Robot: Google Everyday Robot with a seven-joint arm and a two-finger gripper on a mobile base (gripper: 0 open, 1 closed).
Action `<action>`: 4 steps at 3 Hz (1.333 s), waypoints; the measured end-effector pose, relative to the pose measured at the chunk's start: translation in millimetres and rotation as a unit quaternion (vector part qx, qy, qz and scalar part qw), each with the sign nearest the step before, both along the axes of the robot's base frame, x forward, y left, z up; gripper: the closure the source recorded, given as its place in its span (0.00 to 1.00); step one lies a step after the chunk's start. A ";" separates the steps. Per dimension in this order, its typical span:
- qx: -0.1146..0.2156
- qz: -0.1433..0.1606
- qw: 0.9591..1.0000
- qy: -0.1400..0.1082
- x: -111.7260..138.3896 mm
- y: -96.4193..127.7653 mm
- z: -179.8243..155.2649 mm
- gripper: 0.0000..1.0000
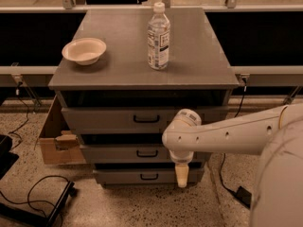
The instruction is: Open middle drawer
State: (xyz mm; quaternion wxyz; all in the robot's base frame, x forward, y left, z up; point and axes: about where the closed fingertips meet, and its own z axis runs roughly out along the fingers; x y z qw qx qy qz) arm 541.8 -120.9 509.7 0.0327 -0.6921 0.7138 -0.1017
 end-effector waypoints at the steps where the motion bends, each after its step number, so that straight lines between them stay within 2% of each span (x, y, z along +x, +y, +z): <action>1: -0.020 -0.014 1.000 -0.010 22.2 -18.4 -27.7 0.00; 2: -0.019 -0.024 0.999 -0.010 32.4 -24.5 -49.3 0.00; 3: -0.005 -0.038 0.999 -0.009 40.1 -28.0 -67.5 0.00; 4: 0.014 -0.045 0.999 -0.015 52.8 -25.2 -78.6 0.18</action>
Offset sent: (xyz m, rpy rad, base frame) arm 0.0460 -0.0295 -0.0709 -0.0341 -0.0260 -0.0694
